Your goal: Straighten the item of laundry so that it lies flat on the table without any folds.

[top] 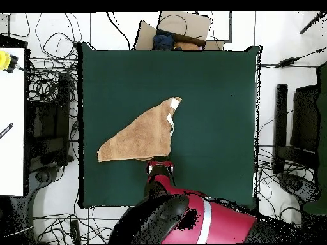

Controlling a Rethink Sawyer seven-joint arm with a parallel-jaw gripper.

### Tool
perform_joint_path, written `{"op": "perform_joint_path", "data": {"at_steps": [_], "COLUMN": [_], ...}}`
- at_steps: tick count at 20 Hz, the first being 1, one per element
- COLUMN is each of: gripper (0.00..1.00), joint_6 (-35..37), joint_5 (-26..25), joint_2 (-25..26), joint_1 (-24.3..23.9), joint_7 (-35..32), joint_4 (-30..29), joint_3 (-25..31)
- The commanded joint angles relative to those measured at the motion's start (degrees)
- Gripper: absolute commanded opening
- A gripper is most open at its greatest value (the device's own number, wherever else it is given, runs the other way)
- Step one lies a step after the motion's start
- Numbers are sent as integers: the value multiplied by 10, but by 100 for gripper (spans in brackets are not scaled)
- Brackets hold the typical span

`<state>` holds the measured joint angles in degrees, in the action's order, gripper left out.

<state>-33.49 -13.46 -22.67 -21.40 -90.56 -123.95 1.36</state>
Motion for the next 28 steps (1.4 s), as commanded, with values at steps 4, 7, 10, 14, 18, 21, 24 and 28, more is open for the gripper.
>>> {"op": "perform_joint_path", "data": {"at_steps": [4, 7, 10, 14, 18, 21, 24, 28], "gripper": [100, 100, 100, 100, 100, 100, 100, 100], "joint_6": [-46, -44, -46, -59, -64, -74, -82, -84], "joint_5": [-3, -6, -5, -3, -1, -1, 3, 4], "joint_2": [-18, -23, -26, -23, -25, -17, -7, -2], "joint_1": [4, -2, 1, 7, 5, 12, 10, 13], "joint_7": [-143, -147, -145, -143, -145, -135, -137, -127], "joint_4": [51, 48, 49, 53, 52, 56, 57, 61], "joint_3": [72, 79, 77, 74, 75, 63, 60, 50]}}
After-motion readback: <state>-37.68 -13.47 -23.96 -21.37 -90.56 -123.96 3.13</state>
